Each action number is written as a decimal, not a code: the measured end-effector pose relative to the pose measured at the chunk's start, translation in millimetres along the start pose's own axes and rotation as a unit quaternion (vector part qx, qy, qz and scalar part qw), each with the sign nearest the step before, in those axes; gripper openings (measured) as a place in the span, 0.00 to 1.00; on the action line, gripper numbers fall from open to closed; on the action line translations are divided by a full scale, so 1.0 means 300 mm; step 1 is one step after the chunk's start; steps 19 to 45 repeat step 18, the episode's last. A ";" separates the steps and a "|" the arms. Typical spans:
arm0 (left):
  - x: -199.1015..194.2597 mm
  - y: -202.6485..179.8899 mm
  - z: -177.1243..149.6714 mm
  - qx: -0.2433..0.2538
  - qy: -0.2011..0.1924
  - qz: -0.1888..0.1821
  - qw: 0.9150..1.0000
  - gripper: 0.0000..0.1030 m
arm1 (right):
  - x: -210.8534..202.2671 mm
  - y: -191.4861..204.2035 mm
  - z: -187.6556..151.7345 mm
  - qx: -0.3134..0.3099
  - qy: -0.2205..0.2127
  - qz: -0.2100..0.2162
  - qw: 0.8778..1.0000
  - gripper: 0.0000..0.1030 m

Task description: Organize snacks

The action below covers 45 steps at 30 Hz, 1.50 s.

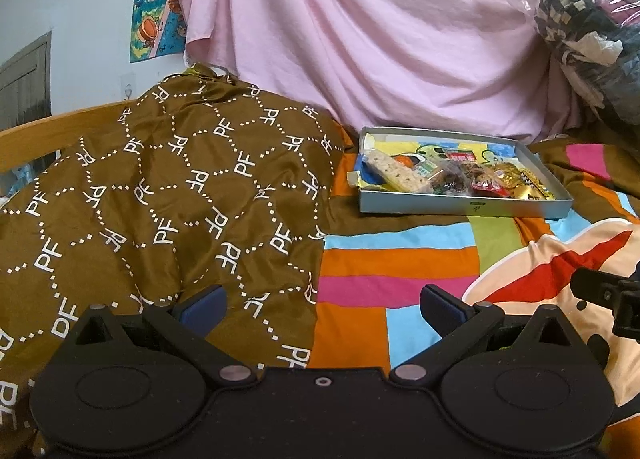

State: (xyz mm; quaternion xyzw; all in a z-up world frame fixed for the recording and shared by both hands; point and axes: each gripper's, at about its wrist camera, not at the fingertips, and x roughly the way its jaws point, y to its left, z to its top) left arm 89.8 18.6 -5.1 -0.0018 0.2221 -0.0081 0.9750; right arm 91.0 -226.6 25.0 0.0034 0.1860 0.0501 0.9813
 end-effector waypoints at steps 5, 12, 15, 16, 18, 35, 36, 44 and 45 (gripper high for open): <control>0.000 -0.001 0.001 -0.003 0.005 -0.005 1.000 0.99 | 0.001 -0.002 -0.010 -0.001 0.002 0.000 1.000 1.00; -0.003 -0.008 -0.002 0.004 0.001 -0.005 1.000 0.99 | 0.001 -0.001 -0.014 0.000 0.003 -0.001 1.000 1.00; -0.003 -0.008 -0.002 0.004 0.001 -0.005 1.000 0.99 | 0.001 -0.002 -0.016 0.000 0.004 0.000 1.000 1.00; -0.003 -0.008 -0.002 0.003 0.001 -0.005 1.000 0.99 | 0.002 -0.002 -0.019 0.000 0.004 -0.001 1.000 1.00; -0.002 -0.006 -0.003 0.002 0.003 -0.004 1.000 0.99 | 0.001 -0.002 -0.023 0.001 0.005 -0.001 1.000 1.00; -0.002 -0.006 -0.003 0.002 0.003 -0.004 1.000 0.99 | 0.001 -0.002 -0.023 0.001 0.005 -0.001 1.000 1.00; -0.002 -0.006 -0.003 0.002 0.003 -0.004 1.000 0.99 | 0.001 -0.002 -0.023 0.001 0.005 -0.001 1.000 1.00; -0.002 -0.006 -0.003 0.002 0.003 -0.004 1.000 0.99 | 0.001 -0.002 -0.023 0.001 0.005 -0.001 1.000 1.00; -0.002 -0.006 -0.003 0.002 0.003 -0.004 1.000 0.99 | 0.001 -0.002 -0.023 0.001 0.005 -0.001 1.000 1.00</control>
